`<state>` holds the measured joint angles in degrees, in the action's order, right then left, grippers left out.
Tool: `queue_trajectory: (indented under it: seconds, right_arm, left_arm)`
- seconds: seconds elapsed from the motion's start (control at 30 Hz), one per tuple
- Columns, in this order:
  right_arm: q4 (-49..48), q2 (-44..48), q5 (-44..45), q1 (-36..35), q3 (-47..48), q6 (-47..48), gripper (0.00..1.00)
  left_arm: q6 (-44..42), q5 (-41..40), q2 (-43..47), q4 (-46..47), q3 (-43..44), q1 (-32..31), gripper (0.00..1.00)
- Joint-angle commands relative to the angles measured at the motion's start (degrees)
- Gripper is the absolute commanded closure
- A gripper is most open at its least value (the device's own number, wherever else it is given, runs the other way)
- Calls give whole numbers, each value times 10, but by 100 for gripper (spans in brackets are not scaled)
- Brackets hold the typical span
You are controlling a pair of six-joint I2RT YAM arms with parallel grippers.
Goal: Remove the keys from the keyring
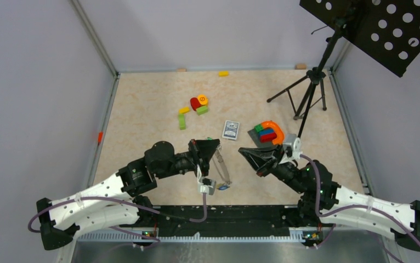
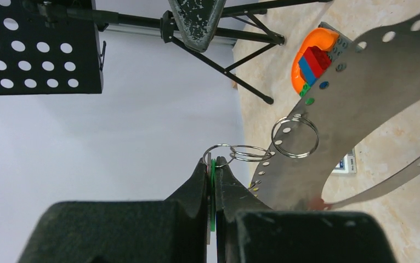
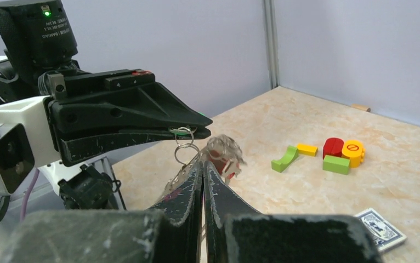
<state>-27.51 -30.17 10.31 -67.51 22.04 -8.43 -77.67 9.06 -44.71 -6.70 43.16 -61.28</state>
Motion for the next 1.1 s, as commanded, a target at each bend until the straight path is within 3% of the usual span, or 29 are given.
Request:
queue_trajectory:
  seconds: [0.0, 0.47, 0.83, 0.9, 1.07]
  right_arm:
    - [16, 0, -5, -5, -5, 5, 100]
    - [130, -87, -51, -4, 55, 97, 98]
    - [53, -96, -271, -4, 42, 45, 95]
    - [17, -97, -262, -5, 34, 39, 92]
    - [0, -97, -131, -5, 28, 49, 80]
  left_arm:
    - [0, -7, 7, 37, 18, 1, 100]
    - [-15, 35, 10, 6, 38, 1, 100]
    - [-15, 34, 6, 7, 34, 1, 100]
    - [-14, 35, 6, 9, 33, 1, 100]
    - [-13, 36, 9, 7, 32, 1, 100]
